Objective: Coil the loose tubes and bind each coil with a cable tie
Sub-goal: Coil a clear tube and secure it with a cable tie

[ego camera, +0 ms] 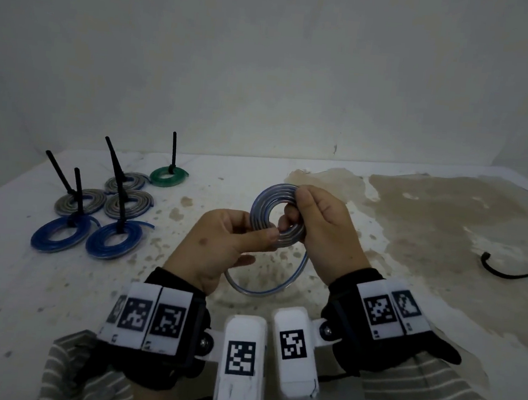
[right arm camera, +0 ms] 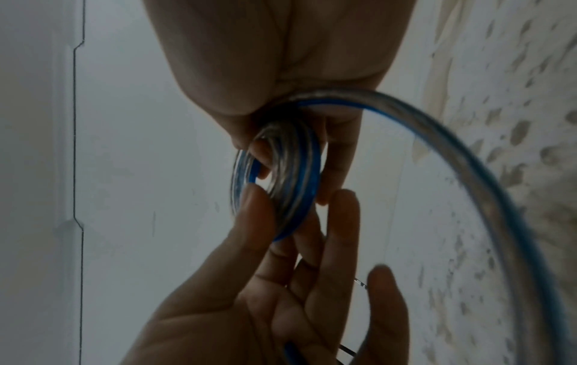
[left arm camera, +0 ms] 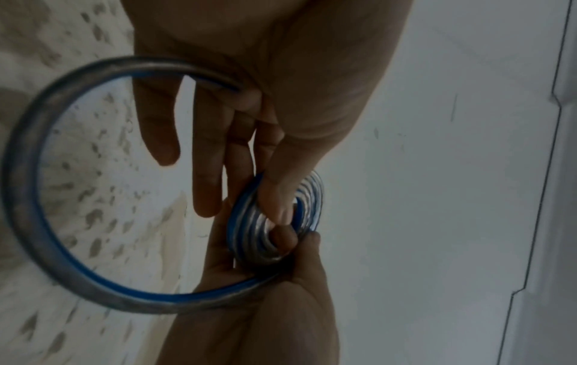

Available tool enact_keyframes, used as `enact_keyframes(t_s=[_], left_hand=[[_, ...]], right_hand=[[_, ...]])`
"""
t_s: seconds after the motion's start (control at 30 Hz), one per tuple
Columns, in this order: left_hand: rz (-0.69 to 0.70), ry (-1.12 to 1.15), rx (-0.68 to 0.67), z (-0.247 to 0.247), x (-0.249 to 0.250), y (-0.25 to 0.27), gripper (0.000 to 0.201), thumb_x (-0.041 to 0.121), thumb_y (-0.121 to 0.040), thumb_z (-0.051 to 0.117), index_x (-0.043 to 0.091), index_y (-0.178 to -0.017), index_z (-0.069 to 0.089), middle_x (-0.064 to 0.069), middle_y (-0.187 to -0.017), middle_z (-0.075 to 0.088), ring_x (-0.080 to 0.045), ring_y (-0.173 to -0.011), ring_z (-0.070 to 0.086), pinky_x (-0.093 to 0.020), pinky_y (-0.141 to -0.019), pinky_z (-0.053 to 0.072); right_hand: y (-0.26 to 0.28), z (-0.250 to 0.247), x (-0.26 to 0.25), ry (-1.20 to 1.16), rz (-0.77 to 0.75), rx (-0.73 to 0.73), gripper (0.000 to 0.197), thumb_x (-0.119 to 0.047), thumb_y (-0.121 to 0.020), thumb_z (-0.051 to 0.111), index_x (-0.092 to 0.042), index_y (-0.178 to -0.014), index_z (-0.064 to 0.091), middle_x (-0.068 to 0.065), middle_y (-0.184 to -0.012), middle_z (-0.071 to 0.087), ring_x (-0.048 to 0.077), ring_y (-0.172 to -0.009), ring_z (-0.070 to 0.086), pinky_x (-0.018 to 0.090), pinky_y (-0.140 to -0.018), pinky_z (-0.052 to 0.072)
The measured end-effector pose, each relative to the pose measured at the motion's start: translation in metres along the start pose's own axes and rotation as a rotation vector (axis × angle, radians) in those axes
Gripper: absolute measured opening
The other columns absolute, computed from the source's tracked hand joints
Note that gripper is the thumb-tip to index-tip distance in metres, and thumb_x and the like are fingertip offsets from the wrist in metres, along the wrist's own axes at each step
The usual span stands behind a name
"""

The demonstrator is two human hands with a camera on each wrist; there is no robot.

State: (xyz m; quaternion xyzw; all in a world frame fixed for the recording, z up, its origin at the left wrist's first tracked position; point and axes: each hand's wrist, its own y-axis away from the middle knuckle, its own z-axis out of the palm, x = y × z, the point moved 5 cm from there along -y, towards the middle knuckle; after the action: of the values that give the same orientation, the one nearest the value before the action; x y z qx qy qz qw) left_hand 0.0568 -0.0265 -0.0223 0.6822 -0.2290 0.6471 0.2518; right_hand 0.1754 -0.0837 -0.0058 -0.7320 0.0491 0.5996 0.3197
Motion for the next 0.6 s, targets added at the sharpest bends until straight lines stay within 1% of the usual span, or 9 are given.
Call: enact_keyframes(t_s=[0.07,0.1,0.17,0.23,0.3,0.37,0.43,0.53,0.6], left_hand=[[0.047,-0.094,0.008,-0.001,0.004,0.001,0.004,0.009,-0.076,0.070,0.011,-0.078,0.067,-0.004,-0.075,0.071,-0.010,-0.070,0.067,-0.027,-0.069,0.046],[0.097,-0.131,0.009,-0.002,0.007,0.003,0.008,0.005,-0.075,0.070,0.012,-0.078,0.068,-0.005,-0.074,0.070,-0.008,-0.067,0.066,-0.021,-0.062,0.047],[0.204,-0.169,0.001,-0.004,0.016,0.005,0.019,0.000,-0.073,0.071,0.013,-0.086,0.068,-0.005,-0.076,0.070,-0.004,-0.062,0.065,-0.013,-0.056,0.046],[0.251,-0.199,-0.007,-0.009,0.021,0.006,0.026,0.001,-0.072,0.072,0.014,-0.093,0.068,-0.008,-0.077,0.071,-0.003,-0.058,0.063,-0.011,-0.053,0.044],[0.236,-0.272,-0.019,-0.012,0.020,0.005,0.020,0.005,-0.071,0.074,0.011,-0.090,0.070,-0.007,-0.072,0.072,-0.002,-0.053,0.061,-0.012,-0.050,0.044],[0.190,-0.307,-0.044,-0.012,0.017,0.004,0.015,0.009,-0.070,0.076,0.008,-0.084,0.072,-0.007,-0.066,0.072,-0.006,-0.052,0.062,-0.015,-0.049,0.046],[0.169,-0.260,-0.052,-0.011,0.016,0.004,0.012,0.009,-0.070,0.075,0.008,-0.081,0.071,-0.008,-0.066,0.072,-0.010,-0.053,0.064,-0.020,-0.051,0.049],[0.181,-0.121,0.001,-0.011,0.017,0.003,0.007,0.009,-0.072,0.071,0.009,-0.078,0.068,-0.005,-0.064,0.071,-0.010,-0.054,0.064,-0.020,-0.052,0.053],[0.167,0.046,0.046,-0.011,0.016,0.002,0.006,0.010,-0.073,0.068,0.009,-0.078,0.064,-0.003,-0.062,0.070,-0.010,-0.055,0.064,-0.020,-0.052,0.054]], right_hand=[[0.001,0.001,-0.003,0.087,-0.032,-0.029,0.030,-0.014,-0.099,0.036,-0.008,-0.073,0.051,-0.009,-0.055,0.048,0.019,-0.059,0.050,0.035,-0.060,0.040],[0.002,0.002,-0.006,0.163,-0.059,-0.055,0.031,-0.014,-0.098,0.037,-0.010,-0.071,0.050,-0.006,-0.056,0.047,0.017,-0.058,0.049,0.032,-0.059,0.040],[0.004,0.006,-0.010,0.292,-0.089,-0.123,0.029,-0.014,-0.098,0.038,-0.013,-0.072,0.053,-0.003,-0.057,0.049,0.011,-0.055,0.046,0.025,-0.056,0.040],[0.006,0.009,-0.011,0.350,-0.100,-0.172,0.023,-0.015,-0.097,0.040,-0.011,-0.082,0.058,-0.003,-0.058,0.050,0.008,-0.054,0.045,0.022,-0.055,0.039],[0.007,0.010,-0.010,0.358,-0.097,-0.182,0.017,-0.015,-0.096,0.043,-0.013,-0.088,0.058,-0.008,-0.059,0.049,0.006,-0.055,0.047,0.019,-0.056,0.039],[0.007,0.009,-0.009,0.319,-0.063,-0.183,0.011,-0.016,-0.095,0.046,-0.018,-0.096,0.056,-0.009,-0.060,0.050,0.005,-0.054,0.047,0.018,-0.056,0.039],[0.006,0.007,-0.009,0.228,-0.029,-0.160,0.009,-0.017,-0.094,0.048,-0.018,-0.099,0.055,-0.004,-0.058,0.051,0.006,-0.053,0.047,0.021,-0.055,0.042],[0.004,0.004,-0.012,0.042,-0.006,-0.080,0.014,-0.015,-0.094,0.048,-0.010,-0.092,0.061,-0.001,-0.058,0.056,0.007,-0.054,0.052,0.021,-0.055,0.047],[0.003,0.005,-0.011,-0.097,0.039,-0.057,0.023,-0.020,-0.094,0.045,-0.009,-0.084,0.063,-0.002,-0.060,0.059,0.009,-0.057,0.055,0.023,-0.058,0.050]])
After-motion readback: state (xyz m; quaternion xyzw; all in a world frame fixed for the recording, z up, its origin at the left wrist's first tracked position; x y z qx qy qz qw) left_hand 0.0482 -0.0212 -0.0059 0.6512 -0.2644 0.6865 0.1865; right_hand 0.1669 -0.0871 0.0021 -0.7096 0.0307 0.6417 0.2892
